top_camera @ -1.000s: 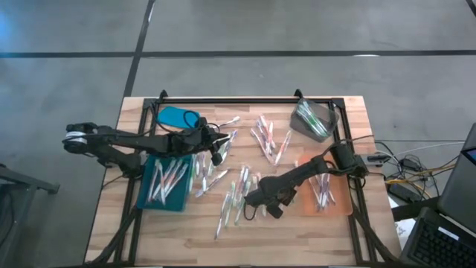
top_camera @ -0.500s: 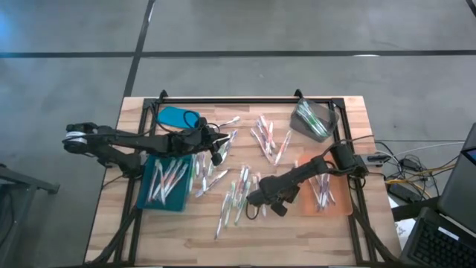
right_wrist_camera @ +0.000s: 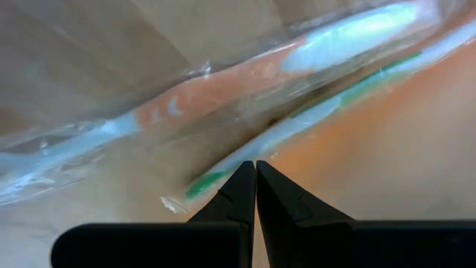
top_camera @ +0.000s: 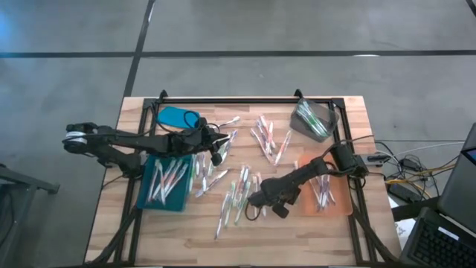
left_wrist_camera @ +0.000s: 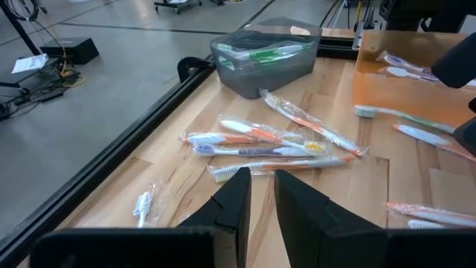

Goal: Pick & Place Toothbrushes
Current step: Put the green toothbrush into the black bin

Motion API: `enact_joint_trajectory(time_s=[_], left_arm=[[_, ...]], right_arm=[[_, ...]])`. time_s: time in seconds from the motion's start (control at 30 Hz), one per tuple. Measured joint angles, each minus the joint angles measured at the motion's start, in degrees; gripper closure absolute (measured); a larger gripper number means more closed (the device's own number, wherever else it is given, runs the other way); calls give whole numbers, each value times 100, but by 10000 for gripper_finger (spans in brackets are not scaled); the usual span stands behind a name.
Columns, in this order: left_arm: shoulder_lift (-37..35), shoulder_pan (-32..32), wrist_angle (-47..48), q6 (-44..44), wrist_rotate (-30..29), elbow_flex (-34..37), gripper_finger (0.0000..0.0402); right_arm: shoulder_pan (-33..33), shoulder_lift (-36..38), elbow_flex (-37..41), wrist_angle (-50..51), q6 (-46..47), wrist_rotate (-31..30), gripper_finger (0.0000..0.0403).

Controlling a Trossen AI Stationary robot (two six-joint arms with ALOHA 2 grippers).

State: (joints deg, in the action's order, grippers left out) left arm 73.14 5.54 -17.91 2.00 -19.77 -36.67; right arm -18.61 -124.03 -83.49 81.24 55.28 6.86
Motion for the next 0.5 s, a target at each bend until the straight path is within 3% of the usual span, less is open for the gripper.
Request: enact_joint_trajectory(time_s=[0.3, 0.5], left_arm=[[0, 0, 1, -2, 0, 0, 335], [0, 0, 2, -2, 0, 0, 335]], right_arm=[[-17, 20, -59, -1006, -345, 600, 394], [-118, 4, -413, -1251, -454, 581, 394]])
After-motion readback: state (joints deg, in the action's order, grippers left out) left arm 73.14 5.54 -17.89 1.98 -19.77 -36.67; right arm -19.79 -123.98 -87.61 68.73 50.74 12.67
